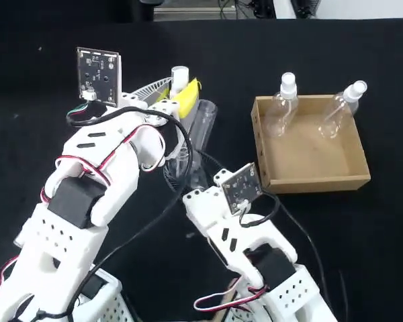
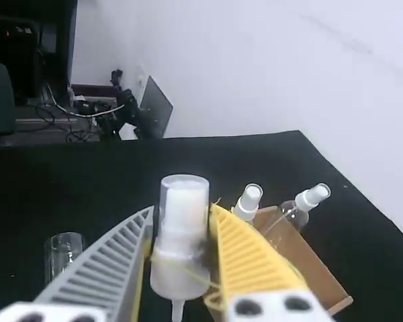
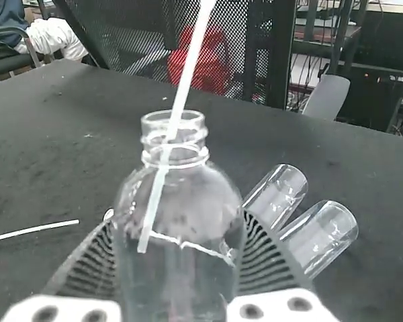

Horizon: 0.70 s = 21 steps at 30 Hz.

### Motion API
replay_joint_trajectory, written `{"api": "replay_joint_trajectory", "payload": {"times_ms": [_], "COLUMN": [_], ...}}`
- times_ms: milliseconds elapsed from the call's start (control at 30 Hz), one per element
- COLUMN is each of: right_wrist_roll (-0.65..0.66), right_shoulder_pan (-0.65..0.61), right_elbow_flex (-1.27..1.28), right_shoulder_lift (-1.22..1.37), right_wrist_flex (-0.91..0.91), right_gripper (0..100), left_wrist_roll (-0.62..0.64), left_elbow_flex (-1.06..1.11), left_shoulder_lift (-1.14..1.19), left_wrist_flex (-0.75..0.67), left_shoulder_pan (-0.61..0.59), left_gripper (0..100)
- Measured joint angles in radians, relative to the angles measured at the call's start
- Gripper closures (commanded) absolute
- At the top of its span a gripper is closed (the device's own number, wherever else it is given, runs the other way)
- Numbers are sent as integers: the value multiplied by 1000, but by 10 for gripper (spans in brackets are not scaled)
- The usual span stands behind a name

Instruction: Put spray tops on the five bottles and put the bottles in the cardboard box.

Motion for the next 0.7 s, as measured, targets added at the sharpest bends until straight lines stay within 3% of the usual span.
{"api": "replay_joint_trajectory", "payload": {"times_ms": [700], "right_wrist_roll": [0], "right_shoulder_pan": [0], "right_elbow_flex": [71], "right_shoulder_lift": [0], "right_wrist_flex": [-12], "right_gripper": [987], "left_wrist_roll": [-2], "left_elbow_flex": [51], "left_shoulder_lift": [-5], "left_wrist_flex": [-2], "left_shoulder_pan": [0], "left_gripper": [961]}}
